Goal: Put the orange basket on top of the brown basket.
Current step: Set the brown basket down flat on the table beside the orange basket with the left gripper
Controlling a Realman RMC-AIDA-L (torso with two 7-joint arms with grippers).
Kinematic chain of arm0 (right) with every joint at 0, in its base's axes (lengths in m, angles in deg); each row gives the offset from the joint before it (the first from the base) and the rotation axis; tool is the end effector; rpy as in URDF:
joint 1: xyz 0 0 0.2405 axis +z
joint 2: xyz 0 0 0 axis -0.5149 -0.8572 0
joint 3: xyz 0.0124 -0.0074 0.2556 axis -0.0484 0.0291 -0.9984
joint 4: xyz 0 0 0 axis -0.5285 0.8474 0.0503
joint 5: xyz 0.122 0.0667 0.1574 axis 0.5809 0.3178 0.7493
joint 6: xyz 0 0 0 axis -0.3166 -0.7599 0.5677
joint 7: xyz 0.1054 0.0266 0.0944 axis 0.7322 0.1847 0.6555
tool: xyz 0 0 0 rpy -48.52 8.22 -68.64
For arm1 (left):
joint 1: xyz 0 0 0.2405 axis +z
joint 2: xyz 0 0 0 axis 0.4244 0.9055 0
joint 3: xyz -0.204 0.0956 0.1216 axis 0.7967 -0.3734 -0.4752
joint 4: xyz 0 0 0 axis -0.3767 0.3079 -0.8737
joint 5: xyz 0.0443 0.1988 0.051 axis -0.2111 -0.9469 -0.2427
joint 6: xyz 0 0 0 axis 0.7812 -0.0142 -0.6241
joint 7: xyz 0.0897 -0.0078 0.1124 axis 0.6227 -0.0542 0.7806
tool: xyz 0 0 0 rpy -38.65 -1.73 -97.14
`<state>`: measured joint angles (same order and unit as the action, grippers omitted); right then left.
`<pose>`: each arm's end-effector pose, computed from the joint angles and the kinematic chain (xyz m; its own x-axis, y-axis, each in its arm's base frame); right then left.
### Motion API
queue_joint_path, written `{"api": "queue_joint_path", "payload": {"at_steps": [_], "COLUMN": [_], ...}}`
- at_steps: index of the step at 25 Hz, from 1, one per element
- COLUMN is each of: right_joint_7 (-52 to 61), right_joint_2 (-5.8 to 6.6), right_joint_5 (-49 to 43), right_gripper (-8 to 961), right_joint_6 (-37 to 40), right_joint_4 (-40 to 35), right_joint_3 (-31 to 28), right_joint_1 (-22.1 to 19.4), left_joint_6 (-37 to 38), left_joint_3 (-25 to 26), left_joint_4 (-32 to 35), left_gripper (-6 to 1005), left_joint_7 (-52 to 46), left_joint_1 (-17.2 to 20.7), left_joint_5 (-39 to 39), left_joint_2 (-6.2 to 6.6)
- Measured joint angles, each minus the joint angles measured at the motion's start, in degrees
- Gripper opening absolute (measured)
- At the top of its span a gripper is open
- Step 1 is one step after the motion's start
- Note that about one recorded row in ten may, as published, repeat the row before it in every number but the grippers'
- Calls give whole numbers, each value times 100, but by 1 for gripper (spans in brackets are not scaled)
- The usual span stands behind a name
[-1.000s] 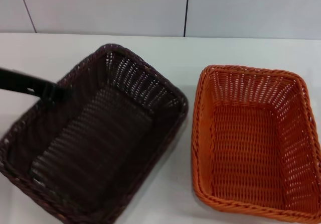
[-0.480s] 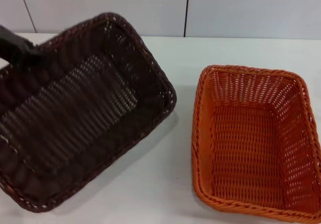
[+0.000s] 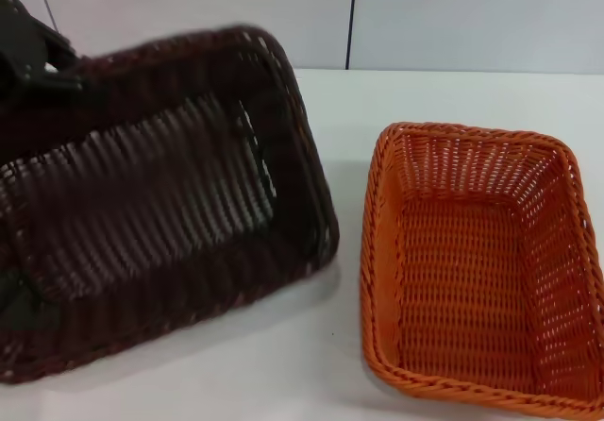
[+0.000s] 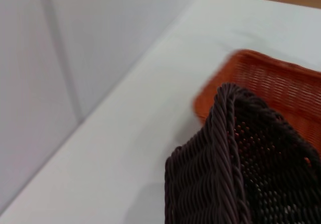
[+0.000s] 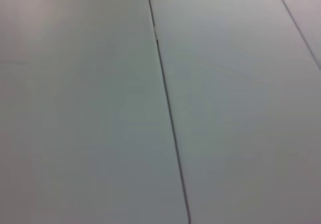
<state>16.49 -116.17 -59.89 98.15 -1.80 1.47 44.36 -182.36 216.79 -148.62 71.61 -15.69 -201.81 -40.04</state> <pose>0.2751 0.3037 0.0623 0.6179 0.5461 -0.5657 -0.7651 0.2517 -0.5927 -0.1631 0.3768 0.1818 0.9640 0.2651 0.0210 0.2548 -0.8981 -0.3584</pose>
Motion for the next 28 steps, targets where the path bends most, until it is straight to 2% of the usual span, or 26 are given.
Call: {"api": "queue_joint_path", "payload": {"at_steps": [2,3,4,11,19,28], "right_joint_7": [-18,-25,-29,-41,-46,-48], "right_joint_2": [-5,-7,-7,-19,-21,10], "right_joint_5": [129,220,302,782,1134,1137], "right_gripper": [747,747,748,748,747,747], "right_joint_6": [51,73,88,378,572,602], "right_joint_4": [0,0,1,19,38,64], "right_joint_3": [55,99,136,546,885,936], "right_joint_1": [-58,-87,-112,-325,-343,-301], "left_joint_6": [0,-133,-420,-707,-721,-520], "left_joint_3": [0,-14,-156,-383,-482,-519], "left_joint_4": [0,242,673,964,1109,1622], "left_gripper": [205,205,205,208,210,213], "left_joint_7": [0,319,1070,1944,2395,2442], "left_joint_1": [0,-116,-296,-462,-570,-764], "left_joint_5": [0,-1,-49,-173,-184,-398], "left_joint_2": [0,42,120,167,-23,-83]}}
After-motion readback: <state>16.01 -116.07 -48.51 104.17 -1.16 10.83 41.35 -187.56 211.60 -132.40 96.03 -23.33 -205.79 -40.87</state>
